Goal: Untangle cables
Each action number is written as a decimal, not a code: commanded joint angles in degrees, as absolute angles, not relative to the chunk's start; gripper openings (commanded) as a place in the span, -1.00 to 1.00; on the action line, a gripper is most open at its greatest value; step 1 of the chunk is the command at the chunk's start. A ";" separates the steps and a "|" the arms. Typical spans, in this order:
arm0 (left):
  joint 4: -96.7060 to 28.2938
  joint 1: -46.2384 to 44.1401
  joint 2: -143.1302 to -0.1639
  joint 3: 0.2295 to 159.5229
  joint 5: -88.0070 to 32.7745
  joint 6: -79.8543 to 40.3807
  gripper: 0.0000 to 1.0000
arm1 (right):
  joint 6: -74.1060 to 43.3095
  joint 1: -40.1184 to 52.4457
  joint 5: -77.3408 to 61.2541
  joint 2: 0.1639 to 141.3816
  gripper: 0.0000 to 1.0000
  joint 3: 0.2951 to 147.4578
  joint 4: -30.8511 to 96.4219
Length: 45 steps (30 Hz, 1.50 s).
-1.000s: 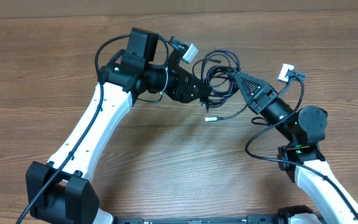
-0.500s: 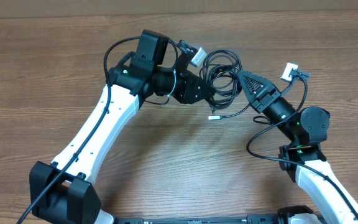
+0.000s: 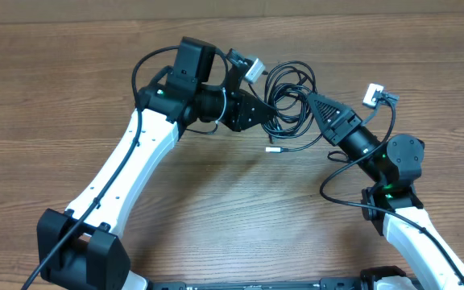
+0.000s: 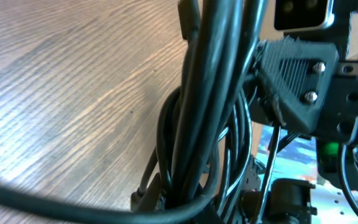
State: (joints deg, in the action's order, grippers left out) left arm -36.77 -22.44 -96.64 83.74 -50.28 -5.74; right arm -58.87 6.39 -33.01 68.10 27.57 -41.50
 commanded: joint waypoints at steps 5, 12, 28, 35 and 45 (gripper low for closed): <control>-36.01 -16.08 -95.98 84.47 -49.52 -4.25 -0.91 | -47.20 7.01 -37.10 67.96 -0.92 27.73 -30.74; -36.21 -12.88 -95.98 84.49 -49.52 -2.50 -0.91 | -38.52 7.05 -41.41 67.96 -0.92 27.73 -19.33; -47.59 -13.63 -95.98 84.49 -49.06 9.61 -0.91 | -20.16 7.05 -46.13 67.96 0.38 27.73 -19.27; -55.51 -13.80 -95.98 84.47 -48.80 16.78 -0.91 | -13.37 7.05 -46.00 67.96 0.36 27.73 -19.73; -55.00 -18.55 -95.98 84.49 -45.10 16.69 -0.92 | -11.66 7.07 -53.41 67.96 0.20 27.73 -24.45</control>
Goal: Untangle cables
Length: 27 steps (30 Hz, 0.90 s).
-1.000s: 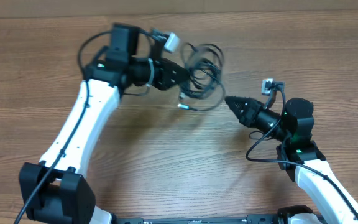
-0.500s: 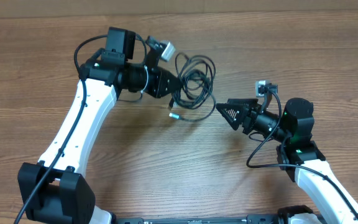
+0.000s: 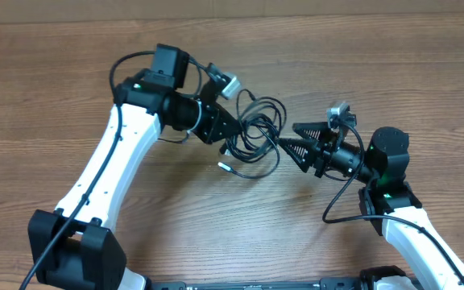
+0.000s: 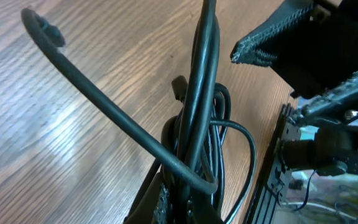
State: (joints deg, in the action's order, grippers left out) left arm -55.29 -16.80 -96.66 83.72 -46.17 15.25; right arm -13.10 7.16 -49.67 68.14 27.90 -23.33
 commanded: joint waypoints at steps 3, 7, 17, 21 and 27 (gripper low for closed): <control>-54.28 -19.94 -95.98 84.47 -44.21 15.94 -0.91 | -11.66 7.11 -54.26 67.96 0.16 27.73 -24.29; -51.42 -21.21 -95.98 84.49 -44.42 13.08 -0.91 | -11.64 7.11 -54.30 67.96 0.16 27.73 -23.07; -50.17 -22.63 -95.98 84.47 -45.06 11.77 -0.92 | -9.91 7.11 -54.11 67.96 0.16 27.73 -23.05; -48.84 -22.98 -95.98 84.49 -45.25 9.41 -0.91 | -9.91 7.11 -54.11 67.96 0.09 27.73 -22.98; -46.57 -23.64 -95.98 84.47 -46.59 8.49 -0.91 | -8.84 7.11 -54.08 67.96 -0.08 27.73 -21.87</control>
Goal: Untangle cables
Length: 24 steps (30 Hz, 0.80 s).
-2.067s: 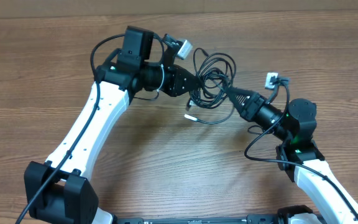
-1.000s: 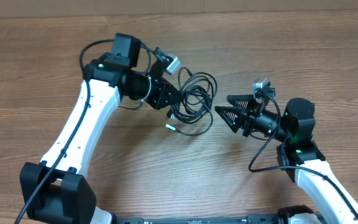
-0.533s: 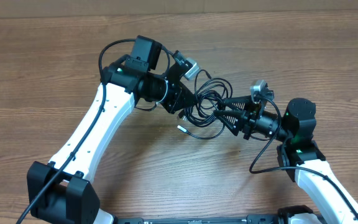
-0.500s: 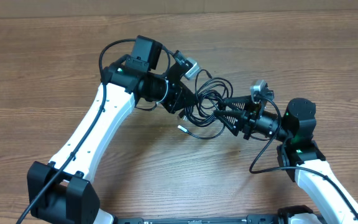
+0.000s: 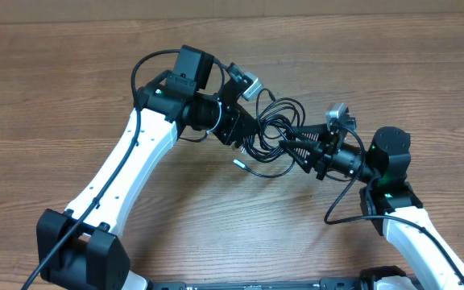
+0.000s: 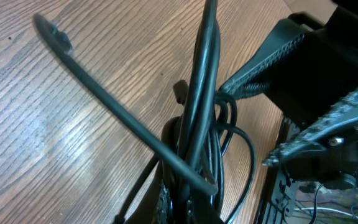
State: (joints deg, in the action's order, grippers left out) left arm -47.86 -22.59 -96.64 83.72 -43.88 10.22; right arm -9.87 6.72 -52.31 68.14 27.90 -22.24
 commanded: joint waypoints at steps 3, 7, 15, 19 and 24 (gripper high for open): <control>-46.04 -24.23 -95.98 84.49 -46.81 7.97 -0.91 | -8.64 7.11 -54.08 67.96 -0.10 27.73 -21.71; -44.93 -25.04 -95.98 84.47 -48.90 7.60 -0.91 | -8.43 7.11 -54.08 67.96 -0.20 27.73 -21.71; -44.34 -26.33 -95.98 84.47 -49.63 7.20 -0.91 | -8.45 7.11 -54.06 67.96 -0.54 27.73 -21.71; -44.34 -27.05 -95.98 84.49 -49.63 6.98 -0.91 | -8.45 7.11 -54.06 67.96 -0.85 27.73 -21.61; -44.29 -27.14 -95.98 84.47 -49.52 6.79 -0.91 | -8.45 7.11 -53.21 67.96 -0.92 27.73 -19.99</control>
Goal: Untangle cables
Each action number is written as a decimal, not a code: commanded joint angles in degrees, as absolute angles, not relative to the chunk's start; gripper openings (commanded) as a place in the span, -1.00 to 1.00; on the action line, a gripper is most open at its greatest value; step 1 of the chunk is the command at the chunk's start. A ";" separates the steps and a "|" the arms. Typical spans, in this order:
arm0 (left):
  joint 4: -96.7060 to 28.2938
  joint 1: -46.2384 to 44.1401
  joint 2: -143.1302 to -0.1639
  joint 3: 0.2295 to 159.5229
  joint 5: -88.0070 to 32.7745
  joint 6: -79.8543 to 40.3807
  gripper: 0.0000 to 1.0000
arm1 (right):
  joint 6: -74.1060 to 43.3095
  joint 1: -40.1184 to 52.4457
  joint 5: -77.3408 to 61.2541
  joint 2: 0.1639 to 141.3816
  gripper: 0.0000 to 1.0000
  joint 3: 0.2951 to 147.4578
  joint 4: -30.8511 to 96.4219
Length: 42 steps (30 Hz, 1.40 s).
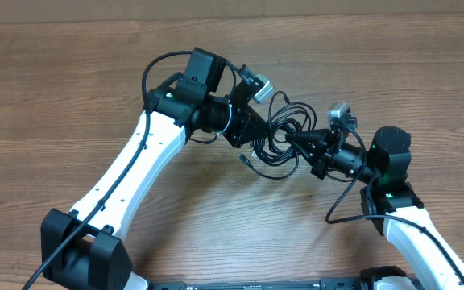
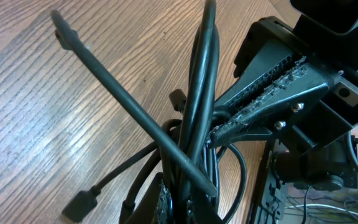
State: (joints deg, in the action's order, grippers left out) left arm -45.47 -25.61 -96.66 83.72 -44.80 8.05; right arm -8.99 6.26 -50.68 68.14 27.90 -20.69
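Note:
A tangled bundle of black cables [image 1: 280,133] hangs between the two arms above the wooden table. My left gripper [image 1: 254,135] is shut on the bundle [image 2: 197,112] from the left, its jaws at the bottom edge of the left wrist view. My right gripper [image 1: 298,142] reaches in from the right. Its two fingers [image 2: 260,118] lie close together, pinching strands of the same bundle. One stiff cable end [image 2: 64,34] sticks out to the upper left. A black plug [image 2: 79,205] dangles just over the table.
The bare wooden table [image 1: 71,80] spreads to the left, behind and in front of the arms. A loose plug end [image 1: 246,159] hangs below the left gripper. The arms' bases sit at the front edge of the table.
My right gripper stood open with its fingers in the cable loops; now they are closed together on strands. The left gripper and bundle sit slightly further right. A dangling plug now shows in the left wrist view.
At first both grippers met at the bundle toward the back right. Then my left gripper held the bundle further left, and the right gripper stood open apart from it. Later the open right fingers were in the loops. Now both are shut on the cables.

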 commanded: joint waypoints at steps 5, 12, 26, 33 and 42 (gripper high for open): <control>-44.25 -27.09 -95.98 84.49 -45.80 5.43 -0.91 | -8.47 7.11 -53.23 67.96 -0.92 27.73 -20.10; -44.29 -26.48 -95.98 84.49 -30.20 -8.71 -0.91 | -8.69 7.11 -58.33 67.96 -0.92 27.73 -21.89; -44.38 -25.02 -95.98 84.49 -18.28 -20.75 -0.91 | -8.67 7.11 -63.11 67.96 -0.92 27.73 -26.70; -45.21 -24.97 -95.98 84.49 -11.40 -29.17 -0.91 | -8.67 7.09 -63.11 67.96 -0.92 27.73 -28.27; -46.46 -24.97 -95.98 84.47 -8.08 -37.19 -0.91 | -8.67 7.09 -63.07 67.96 -0.92 27.73 -28.21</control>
